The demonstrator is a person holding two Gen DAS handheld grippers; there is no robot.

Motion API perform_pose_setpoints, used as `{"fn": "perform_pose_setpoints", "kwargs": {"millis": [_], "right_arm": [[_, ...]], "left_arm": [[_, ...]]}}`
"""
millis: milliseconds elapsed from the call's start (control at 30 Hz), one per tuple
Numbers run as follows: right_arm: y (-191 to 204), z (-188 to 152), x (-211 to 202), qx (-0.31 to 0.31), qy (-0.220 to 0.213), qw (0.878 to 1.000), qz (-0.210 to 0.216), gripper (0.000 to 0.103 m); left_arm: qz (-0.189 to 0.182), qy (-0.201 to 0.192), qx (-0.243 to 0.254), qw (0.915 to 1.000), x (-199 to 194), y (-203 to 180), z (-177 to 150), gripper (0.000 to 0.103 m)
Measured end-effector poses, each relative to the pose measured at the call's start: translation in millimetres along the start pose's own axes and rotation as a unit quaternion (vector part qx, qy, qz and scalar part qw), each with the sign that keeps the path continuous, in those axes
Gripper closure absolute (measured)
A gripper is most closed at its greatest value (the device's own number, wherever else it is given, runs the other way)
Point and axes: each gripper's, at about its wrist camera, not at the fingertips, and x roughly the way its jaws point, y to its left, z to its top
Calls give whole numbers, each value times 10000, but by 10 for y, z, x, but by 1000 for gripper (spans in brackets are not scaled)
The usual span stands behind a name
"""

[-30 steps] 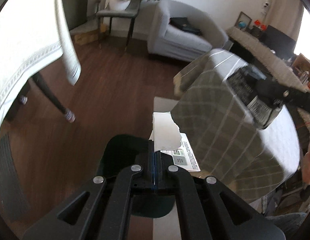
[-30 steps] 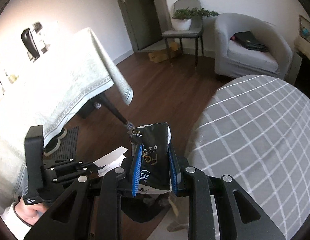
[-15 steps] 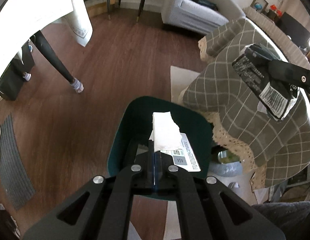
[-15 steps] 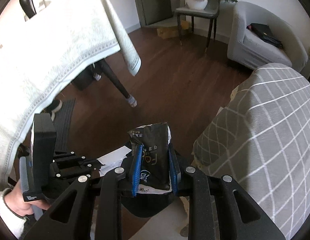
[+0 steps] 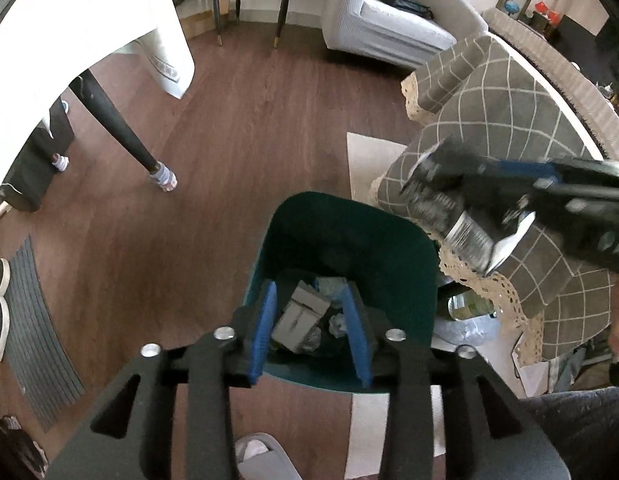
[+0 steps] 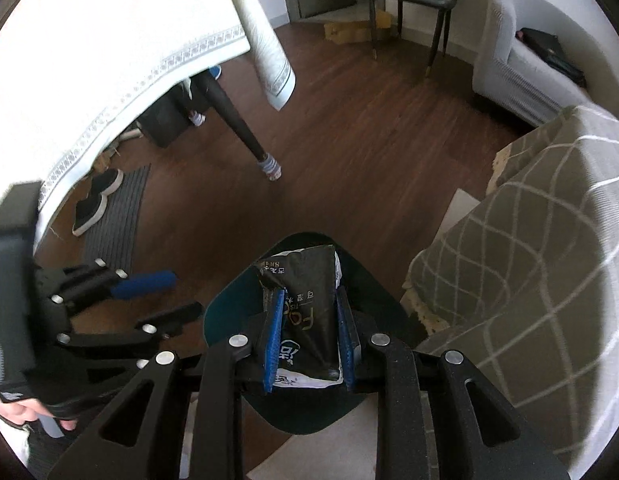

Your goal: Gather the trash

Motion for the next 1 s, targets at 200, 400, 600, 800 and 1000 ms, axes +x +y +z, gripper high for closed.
{"fn": "perform_pose_setpoints", "kwargs": {"millis": [200, 400, 600, 800, 1000], "right_arm": [[16, -82, 287, 3, 328, 9995, -34, 79], [-33, -241, 539, 163, 641, 9977, 123, 78], [-32, -382, 732, 25, 824, 9966, 20, 65], [-36, -472, 706, -192, 866, 9960, -72, 48], [-23, -475, 517, -266, 706, 9972, 12, 48]], "left_arm": [[22, -349, -71, 9994, -228, 80, 68, 58], [-56, -789, -245, 9966, -510, 105, 167, 70], [-154, -1038, -223, 9942, -722, -10, 271, 80], [-222, -1295, -145, 9912, -941, -126, 342, 80], [-170, -1468, -132, 9889, -1096, -220, 419, 80]]}}
